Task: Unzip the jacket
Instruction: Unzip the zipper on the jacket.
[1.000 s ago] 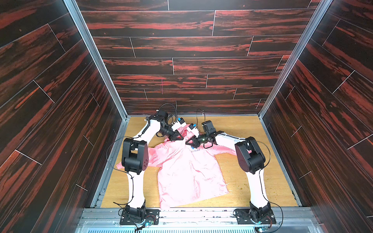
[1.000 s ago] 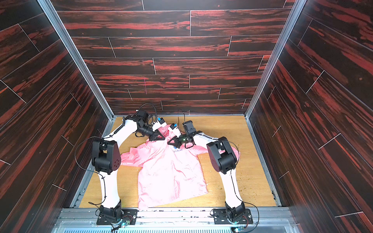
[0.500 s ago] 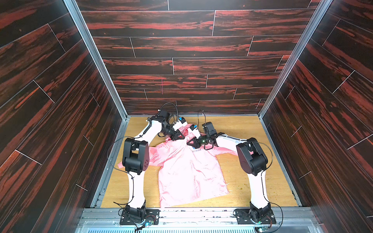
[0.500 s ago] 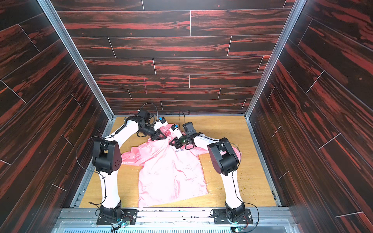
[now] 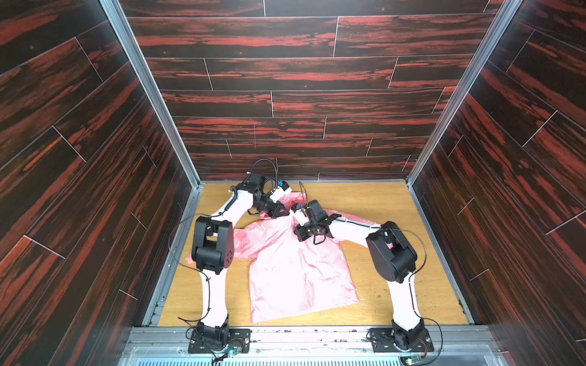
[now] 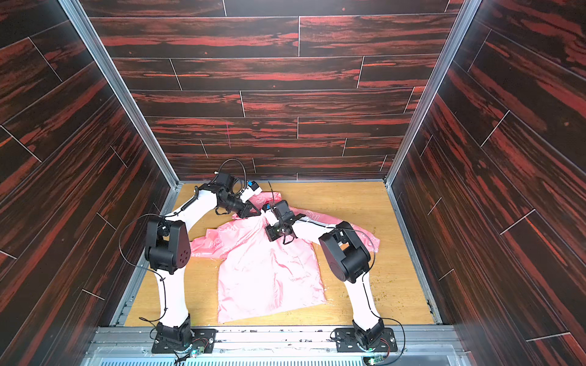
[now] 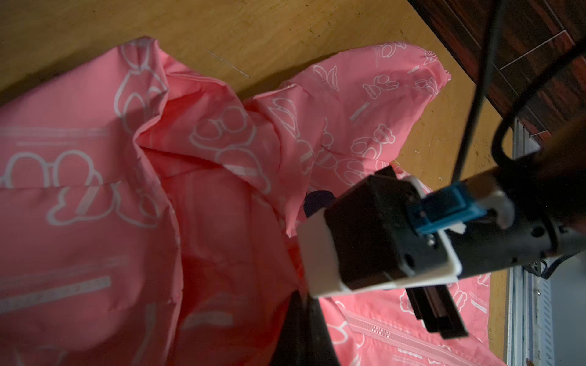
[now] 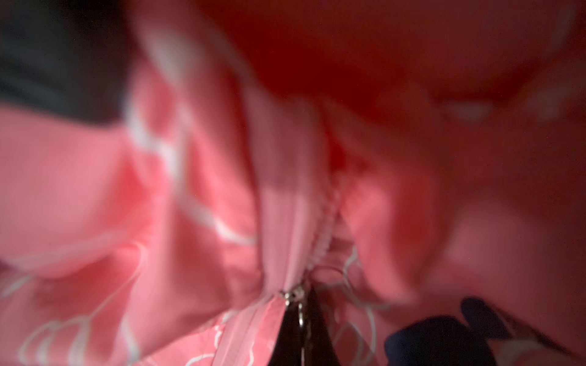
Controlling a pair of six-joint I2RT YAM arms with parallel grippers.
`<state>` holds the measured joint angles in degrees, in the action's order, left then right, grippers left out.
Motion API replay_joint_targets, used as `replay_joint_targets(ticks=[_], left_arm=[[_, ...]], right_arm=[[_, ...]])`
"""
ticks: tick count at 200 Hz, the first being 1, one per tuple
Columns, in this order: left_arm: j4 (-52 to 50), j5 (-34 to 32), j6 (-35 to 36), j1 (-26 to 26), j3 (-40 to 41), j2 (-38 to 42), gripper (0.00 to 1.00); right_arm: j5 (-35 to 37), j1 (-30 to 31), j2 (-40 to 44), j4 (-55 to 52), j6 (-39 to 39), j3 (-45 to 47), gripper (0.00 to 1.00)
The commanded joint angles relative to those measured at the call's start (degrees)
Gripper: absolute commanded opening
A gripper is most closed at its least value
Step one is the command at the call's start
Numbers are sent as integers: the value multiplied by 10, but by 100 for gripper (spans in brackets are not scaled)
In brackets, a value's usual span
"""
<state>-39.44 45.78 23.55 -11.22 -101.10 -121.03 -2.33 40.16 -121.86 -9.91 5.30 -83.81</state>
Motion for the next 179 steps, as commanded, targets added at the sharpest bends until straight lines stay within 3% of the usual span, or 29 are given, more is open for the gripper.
replay_joint_targets(ticks=[1,68,127,179], left_arm=[[81,6,-45,12,-3,28,0],[158,-75,-141,25,-14,-7,0],[170,-132,-165,28,-50,-48,0],[176,-168,-176,29,-65,-74,0]], right_arm=[[108,11,4,-71,22,35,0],[224,78,72,-114,22,128,0],[222,192,134,-187,85,212,0],[191,298,189,-293,192,252,0]])
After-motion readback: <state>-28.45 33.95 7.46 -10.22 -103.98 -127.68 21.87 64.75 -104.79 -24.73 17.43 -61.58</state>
